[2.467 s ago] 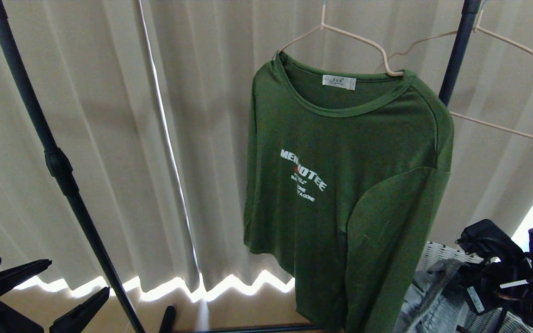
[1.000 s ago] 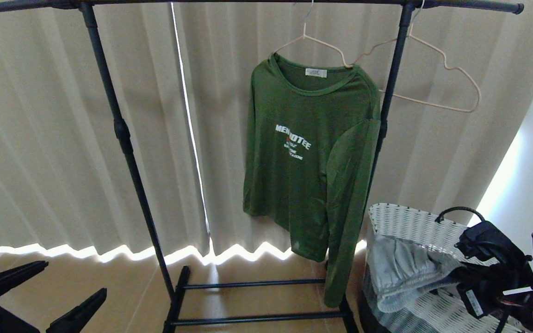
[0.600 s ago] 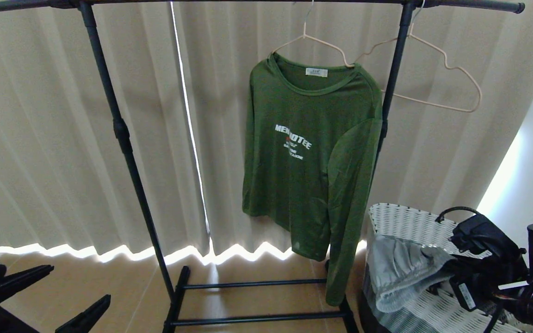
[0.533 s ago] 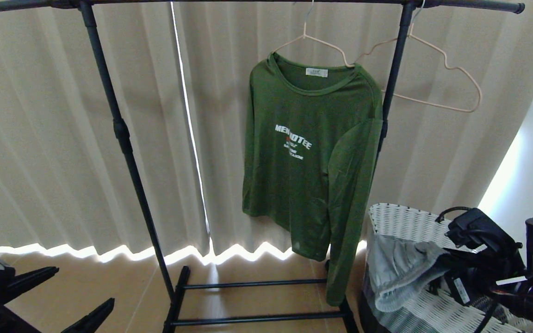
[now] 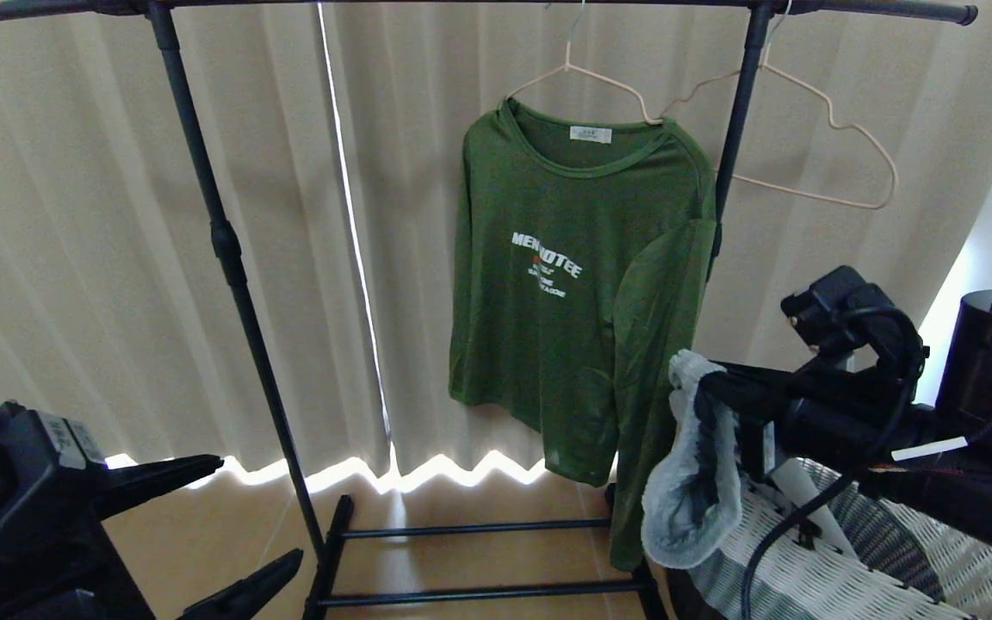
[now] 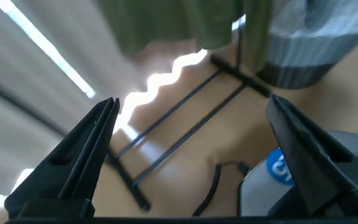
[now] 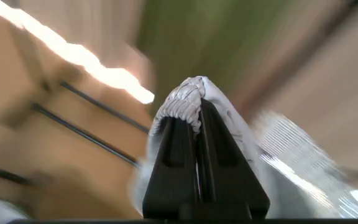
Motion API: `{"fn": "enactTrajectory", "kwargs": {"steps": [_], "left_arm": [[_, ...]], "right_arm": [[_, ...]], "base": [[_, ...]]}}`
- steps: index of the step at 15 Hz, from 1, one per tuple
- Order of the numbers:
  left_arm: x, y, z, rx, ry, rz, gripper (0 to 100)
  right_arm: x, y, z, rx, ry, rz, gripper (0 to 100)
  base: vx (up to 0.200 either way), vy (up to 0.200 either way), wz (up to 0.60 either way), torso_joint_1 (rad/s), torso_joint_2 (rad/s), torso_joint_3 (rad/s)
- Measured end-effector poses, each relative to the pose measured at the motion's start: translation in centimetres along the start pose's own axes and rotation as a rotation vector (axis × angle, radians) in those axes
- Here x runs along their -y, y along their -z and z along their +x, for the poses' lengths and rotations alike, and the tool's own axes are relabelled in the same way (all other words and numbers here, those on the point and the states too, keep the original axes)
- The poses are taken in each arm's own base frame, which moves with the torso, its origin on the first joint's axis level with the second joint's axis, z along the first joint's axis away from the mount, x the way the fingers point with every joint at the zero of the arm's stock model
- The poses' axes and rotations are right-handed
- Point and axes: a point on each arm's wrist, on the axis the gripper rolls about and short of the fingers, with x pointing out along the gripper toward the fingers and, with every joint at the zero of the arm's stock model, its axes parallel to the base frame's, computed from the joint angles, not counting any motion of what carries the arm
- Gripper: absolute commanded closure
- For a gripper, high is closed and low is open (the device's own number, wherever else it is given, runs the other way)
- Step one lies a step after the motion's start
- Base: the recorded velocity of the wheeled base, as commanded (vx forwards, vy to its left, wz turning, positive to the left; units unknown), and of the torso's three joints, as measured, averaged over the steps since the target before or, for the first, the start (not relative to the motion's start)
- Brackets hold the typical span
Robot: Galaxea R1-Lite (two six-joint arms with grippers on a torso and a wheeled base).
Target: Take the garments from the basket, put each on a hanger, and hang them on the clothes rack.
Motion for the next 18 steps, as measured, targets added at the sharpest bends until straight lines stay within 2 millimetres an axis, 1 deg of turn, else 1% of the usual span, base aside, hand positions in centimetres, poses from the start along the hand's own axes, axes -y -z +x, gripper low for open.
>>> {"fn": "enactTrajectory", "kwargs": {"steps": [2, 3, 4, 6, 8, 10, 12, 14, 16, 18], "left_arm": [[0.2, -1.1, 0.8, 0.012, 0.035, 0.003, 0], [0.3, -1.7, 1.5, 0.012, 0.059, -0.012, 0], [0.7, -2.5, 2.5, 0.018, 0.09, -0.049, 0], [1.7, -3.8, 5.0, 0.036, 0.156, -0.138, 0], [3.2, -4.4, 7.9, 0.038, 0.215, -0.183, 0], [4.7, -4.4, 10.8, 0.002, 0.259, -0.195, 0], [6.5, -4.3, 12.9, -0.036, 0.304, -0.216, 0], [8.1, -4.1, 14.2, -0.055, 0.345, -0.232, 0], [8.8, -3.8, 15.4, -0.066, 0.35, -0.232, 0], [9.0, -3.1, 16.8, -0.073, 0.285, -0.239, 0]], "right_arm": [[-1.2, -1.6, 0.1, 0.052, -0.049, 0.037, 100], [-1.6, -2.5, 0.1, 0.089, -0.072, 0.05, 100], [-1.9, -3.2, 0.1, 0.113, -0.099, 0.059, 100], [-2.8, -3.8, -0.3, 0.134, -0.17, 0.113, 100], [-3.8, -4.6, -1.0, 0.165, -0.242, 0.143, 100], [-4.5, -5.3, -1.7, 0.191, -0.299, 0.161, 100], [-5.0, -6.0, -2.3, 0.212, -0.35, 0.188, 100], [-5.1, -6.6, -2.8, 0.234, -0.386, 0.217, 100], [-5.2, -7.3, -3.3, 0.286, -0.412, 0.233, 100], [-5.2, -7.7, -3.8, 0.325, -0.432, 0.237, 100]], "base": [[0.0, 0.0, 0.0, 0.0, 0.0, 0.0], [0.0, 0.0, 0.0, 0.0, 0.0, 0.0], [0.0, 0.0, 0.0, 0.0, 0.0, 0.0], [0.0, 0.0, 0.0, 0.0, 0.0, 0.0], [0.0, 0.0, 0.0, 0.0, 0.0, 0.0], [0.0, 0.0, 0.0, 0.0, 0.0, 0.0], [0.0, 0.0, 0.0, 0.0, 0.0, 0.0], [0.0, 0.0, 0.0, 0.0, 0.0, 0.0], [0.0, 0.0, 0.0, 0.0, 0.0, 0.0], [0.0, 0.0, 0.0, 0.0, 0.0, 0.0]]}}
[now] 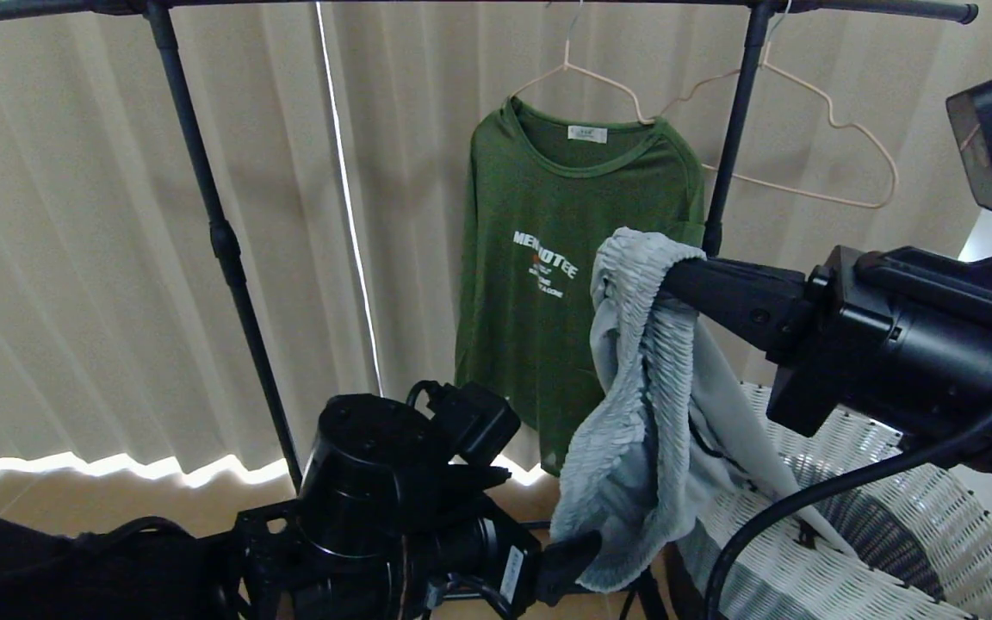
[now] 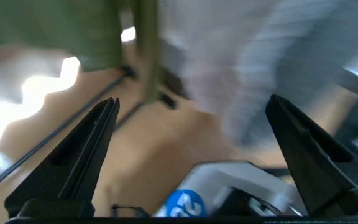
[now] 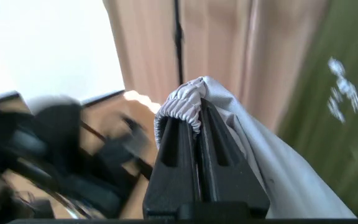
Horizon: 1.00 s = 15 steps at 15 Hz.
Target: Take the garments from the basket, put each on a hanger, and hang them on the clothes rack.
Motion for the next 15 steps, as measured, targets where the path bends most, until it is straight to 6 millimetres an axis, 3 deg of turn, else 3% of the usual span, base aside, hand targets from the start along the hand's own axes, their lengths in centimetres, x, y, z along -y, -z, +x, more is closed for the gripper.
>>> {"fn": "enactTrajectory", "kwargs": {"steps": [4, 5, 9, 12, 15], "left_arm": [[-0.8, 1.7, 1.9, -0.025, -0.092, -0.011, 0], [-0.8, 2.0, 1.9, -0.034, -0.093, -0.008, 100], [-1.0, 2.2, 0.8, -0.024, -0.131, 0.008, 100], [-1.3, 2.3, -2.3, 0.056, -0.158, 0.089, 100], [-3.4, 0.4, -6.1, 0.164, -0.253, 0.117, 100]], "right_arm": [[-0.1, -0.2, -0.4, 0.008, -0.008, -0.001, 100], [-0.1, -0.3, -0.5, 0.009, -0.008, -0.001, 100], [-0.1, -0.2, -0.6, 0.008, -0.005, -0.001, 100], [0.2, 0.0, -0.7, 0.001, 0.008, -0.002, 100], [1.6, 1.3, -1.1, -0.044, 0.074, -0.027, 100]], "base": [[0.0, 0.0, 0.0, 0.0, 0.0, 0.0], [0.0, 0.0, 0.0, 0.0, 0.0, 0.0], [0.0, 0.0, 0.0, 0.0, 0.0, 0.0], [0.0, 0.0, 0.0, 0.0, 0.0, 0.0], [0.0, 0.0, 0.0, 0.0, 0.0, 0.0]]}}
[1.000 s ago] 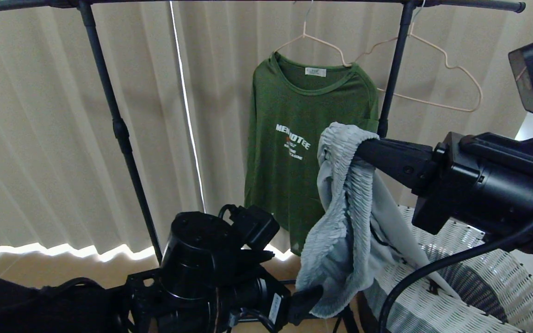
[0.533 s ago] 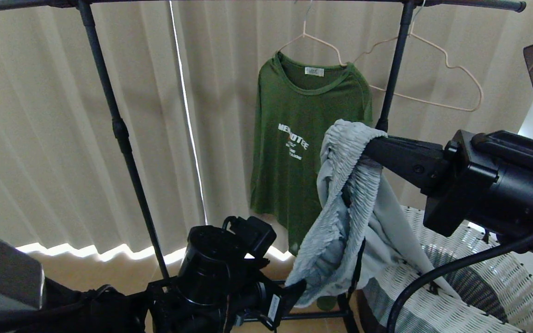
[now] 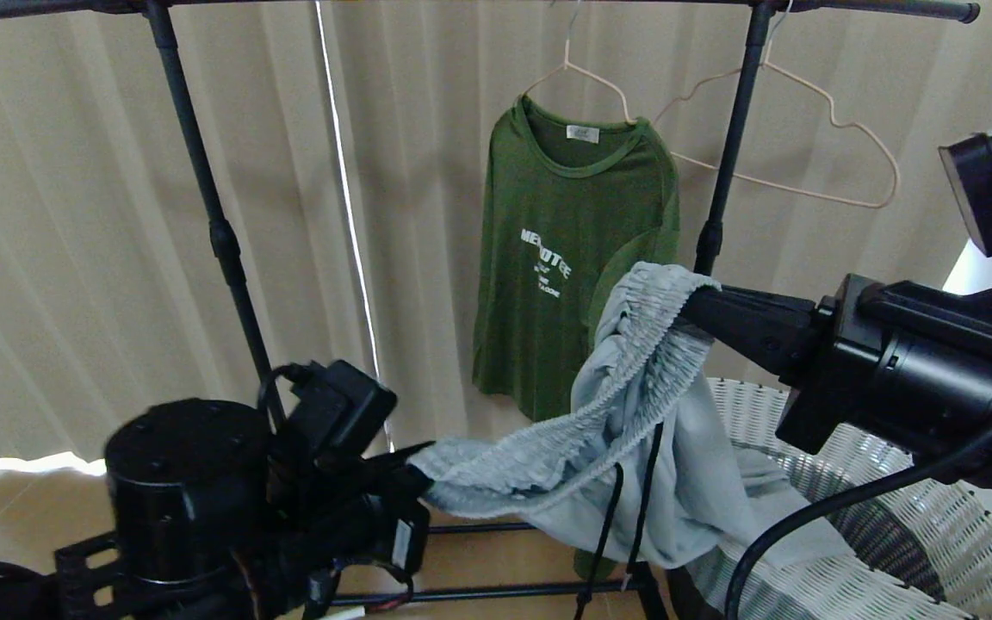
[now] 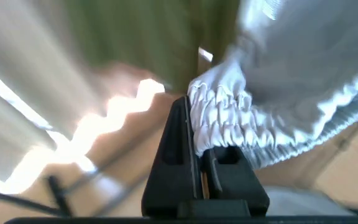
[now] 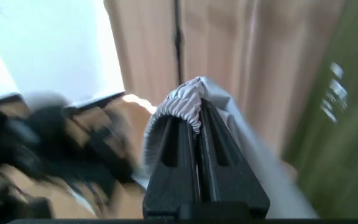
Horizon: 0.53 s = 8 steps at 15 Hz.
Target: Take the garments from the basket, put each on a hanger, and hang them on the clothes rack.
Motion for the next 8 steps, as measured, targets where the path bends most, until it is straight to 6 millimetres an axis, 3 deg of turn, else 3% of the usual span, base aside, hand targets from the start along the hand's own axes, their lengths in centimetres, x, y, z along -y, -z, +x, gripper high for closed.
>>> {"fn": "enactTrajectory", "kwargs": {"steps": [3, 6, 8], "left_arm": [[-2.6, -3.0, -3.1, 0.001, -0.086, -0.01, 100], [-4.4, -9.0, -7.1, 0.113, -0.153, -0.03, 100], [-5.0, -13.0, -9.8, 0.219, -0.178, -0.035, 100]], "right_arm": [[0.9, 0.5, -0.1, -0.018, 0.04, -0.072, 100], [2.5, -0.9, 0.0, 0.023, 0.11, -0.173, 100], [3.4, -2.8, 0.5, 0.085, 0.147, -0.198, 100]], "base": [[0.0, 0.0, 0.0, 0.0, 0.0, 0.0], [0.0, 0.0, 0.0, 0.0, 0.0, 0.0], [0.0, 0.0, 0.0, 0.0, 0.0, 0.0]]}}
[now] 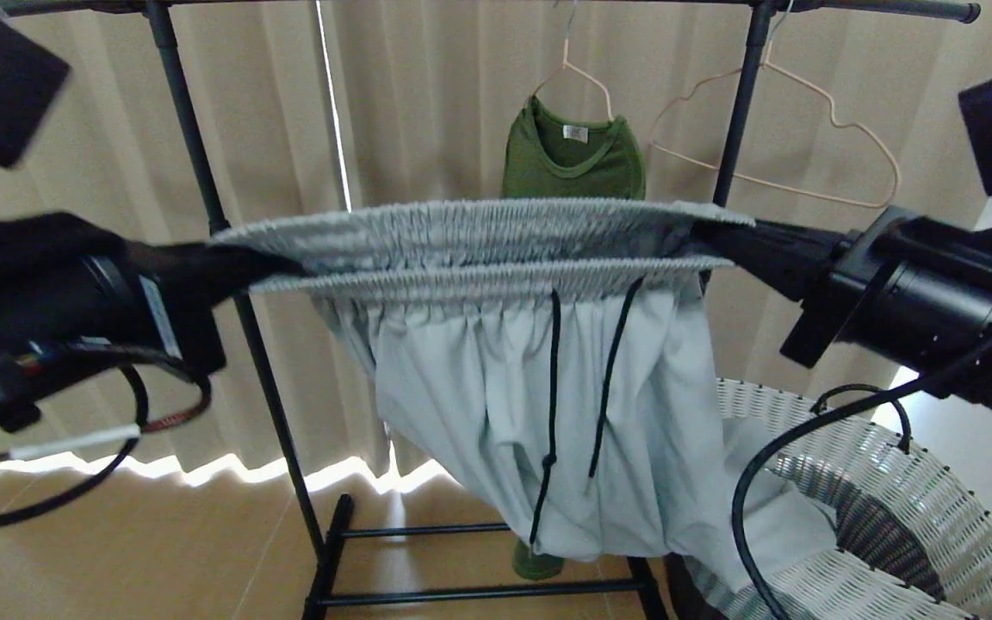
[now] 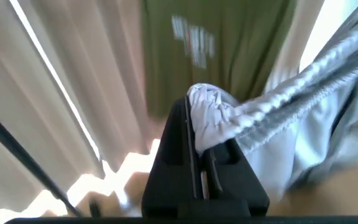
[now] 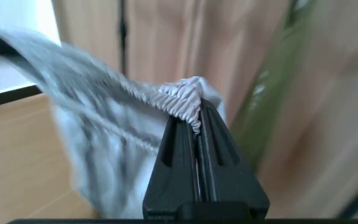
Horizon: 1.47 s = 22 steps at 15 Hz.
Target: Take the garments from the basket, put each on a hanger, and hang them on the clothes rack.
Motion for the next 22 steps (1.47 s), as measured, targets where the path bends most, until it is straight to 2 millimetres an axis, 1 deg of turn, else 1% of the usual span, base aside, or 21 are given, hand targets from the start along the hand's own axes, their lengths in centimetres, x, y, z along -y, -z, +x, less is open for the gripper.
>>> {"fn": "enactTrajectory", "kwargs": {"steps": [1, 3, 5, 6, 7, 8, 10, 13, 14, 16, 18, 22], "left_arm": [[-0.4, -2.3, -0.8, 0.055, -0.011, -0.006, 100], [-1.0, -5.9, -1.9, 0.14, -0.038, -0.014, 100], [-1.5, -8.5, -2.0, 0.204, -0.064, -0.013, 100], [-1.7, -9.3, -1.6, 0.219, -0.075, -0.004, 100], [-1.7, -9.4, -1.1, 0.216, -0.078, 0.001, 100], [-1.6, -8.9, -0.5, 0.194, -0.076, 0.005, 100], [-1.0, -6.7, 0.9, 0.104, -0.051, 0.013, 100], [-0.3, -4.1, 2.2, 0.008, -0.023, 0.023, 100], [-0.2, -3.5, 2.5, -0.011, -0.021, 0.024, 100], [-0.1, -2.9, 3.1, -0.035, -0.018, 0.02, 100], [0.0, -2.4, 3.7, -0.039, -0.017, 0.01, 100], [0.5, -2.8, 5.8, 0.009, -0.008, 0.005, 100]], "right_arm": [[0.4, -1.3, 0.5, 0.044, 0.014, -0.008, 100], [1.1, -3.3, 1.3, 0.107, 0.038, -0.019, 100], [1.6, -6.0, 2.0, 0.199, 0.055, -0.033, 100], [1.9, -7.2, 2.2, 0.227, 0.062, -0.038, 100], [2.0, -7.6, 2.3, 0.231, 0.07, -0.04, 100], [2.2, -7.4, 2.3, 0.216, 0.077, -0.04, 100], [2.7, -5.4, 2.0, 0.144, 0.1, -0.035, 100], [3.2, -3.6, 1.2, 0.084, 0.128, -0.031, 100], [3.3, -3.1, 1.0, 0.065, 0.134, -0.029, 100], [3.6, -2.8, 0.7, 0.057, 0.148, -0.032, 100], [4.3, -2.7, 0.4, 0.05, 0.178, -0.051, 100], [5.6, -2.8, -0.2, 0.05, 0.237, -0.071, 100]], "base": [[0.0, 0.0, 0.0, 0.0, 0.0, 0.0], [0.0, 0.0, 0.0, 0.0, 0.0, 0.0], [0.0, 0.0, 0.0, 0.0, 0.0, 0.0], [0.0, 0.0, 0.0, 0.0, 0.0, 0.0], [0.0, 0.0, 0.0, 0.0, 0.0, 0.0], [0.0, 0.0, 0.0, 0.0, 0.0, 0.0], [0.0, 0.0, 0.0, 0.0, 0.0, 0.0], [0.0, 0.0, 0.0, 0.0, 0.0, 0.0], [0.0, 0.0, 0.0, 0.0, 0.0, 0.0], [0.0, 0.0, 0.0, 0.0, 0.0, 0.0], [0.0, 0.0, 0.0, 0.0, 0.0, 0.0], [0.0, 0.0, 0.0, 0.0, 0.0, 0.0]]}}
